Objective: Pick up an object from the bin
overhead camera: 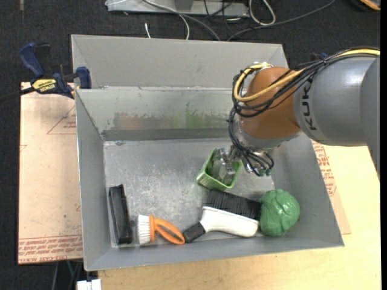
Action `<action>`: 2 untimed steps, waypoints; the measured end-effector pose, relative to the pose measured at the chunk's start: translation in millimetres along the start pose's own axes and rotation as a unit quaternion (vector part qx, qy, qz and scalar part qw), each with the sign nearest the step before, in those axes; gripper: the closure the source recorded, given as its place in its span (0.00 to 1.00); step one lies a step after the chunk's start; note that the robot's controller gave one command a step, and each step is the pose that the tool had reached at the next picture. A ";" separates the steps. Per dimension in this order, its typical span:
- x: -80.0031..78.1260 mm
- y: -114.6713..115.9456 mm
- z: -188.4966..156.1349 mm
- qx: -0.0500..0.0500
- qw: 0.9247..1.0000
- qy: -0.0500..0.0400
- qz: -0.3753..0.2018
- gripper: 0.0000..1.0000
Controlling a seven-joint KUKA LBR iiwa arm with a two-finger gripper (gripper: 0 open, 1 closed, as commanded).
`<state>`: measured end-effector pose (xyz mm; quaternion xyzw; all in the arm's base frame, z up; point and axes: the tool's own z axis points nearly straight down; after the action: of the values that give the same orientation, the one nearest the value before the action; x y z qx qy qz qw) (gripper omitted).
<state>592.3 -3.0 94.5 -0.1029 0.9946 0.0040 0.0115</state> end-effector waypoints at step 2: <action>-52.1 22.2 8.9 -0.003 0.998 -0.002 -0.060 1.00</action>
Offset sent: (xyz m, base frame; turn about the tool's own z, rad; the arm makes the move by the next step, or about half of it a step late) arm 0.0546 0.0044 -0.0245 -0.1094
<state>639.0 29.4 86.9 -0.1621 0.9867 0.0064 0.0134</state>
